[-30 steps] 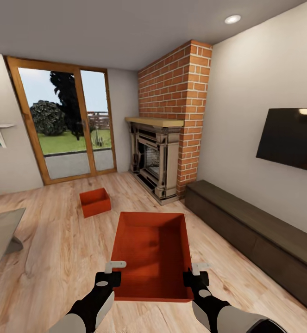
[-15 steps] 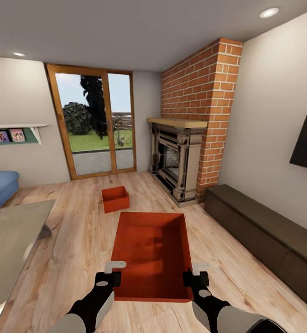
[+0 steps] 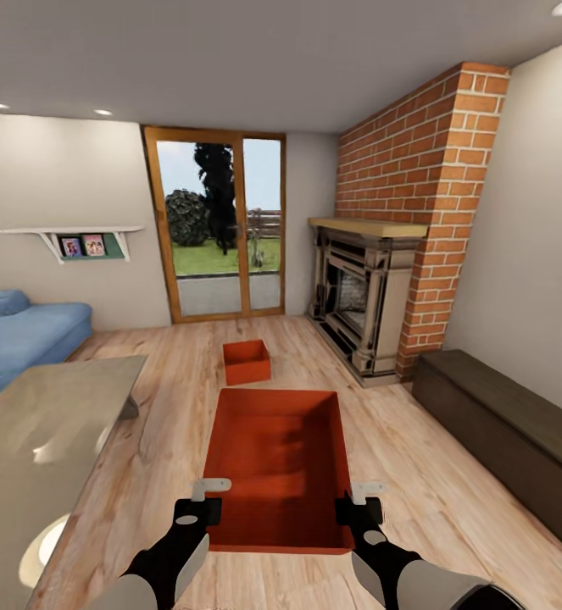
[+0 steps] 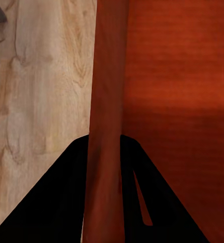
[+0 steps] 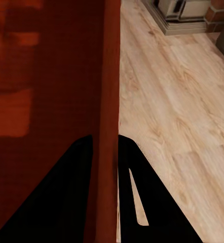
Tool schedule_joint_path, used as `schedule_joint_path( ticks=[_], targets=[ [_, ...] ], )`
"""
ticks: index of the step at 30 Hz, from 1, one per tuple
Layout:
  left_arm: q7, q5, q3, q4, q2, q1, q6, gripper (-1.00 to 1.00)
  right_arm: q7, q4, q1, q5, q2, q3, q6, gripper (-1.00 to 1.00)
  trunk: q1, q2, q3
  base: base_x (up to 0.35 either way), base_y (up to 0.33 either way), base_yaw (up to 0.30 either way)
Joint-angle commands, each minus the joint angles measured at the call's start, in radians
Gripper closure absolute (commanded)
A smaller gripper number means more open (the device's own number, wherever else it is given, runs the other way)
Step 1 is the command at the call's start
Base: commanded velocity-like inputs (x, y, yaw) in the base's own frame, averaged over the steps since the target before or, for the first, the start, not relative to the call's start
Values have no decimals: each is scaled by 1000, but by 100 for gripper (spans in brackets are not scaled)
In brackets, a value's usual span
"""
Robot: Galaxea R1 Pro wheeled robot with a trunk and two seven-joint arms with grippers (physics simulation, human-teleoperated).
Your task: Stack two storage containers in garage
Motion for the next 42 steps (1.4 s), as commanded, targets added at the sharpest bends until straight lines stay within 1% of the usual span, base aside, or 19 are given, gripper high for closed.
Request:
schedule_joint_path(
  ticks=[1,42],
  targets=[
    [27,5,69,0,1,-1,8,100,-5,-3,-1,-5,0,-45,-11,100,0,-1,-1,0,0,300],
    [27,5,69,0,2,-1,8,100,-2,-3,-1,-5,0,-45,-11,100,0,-1,15,0,0,300]
  ],
)
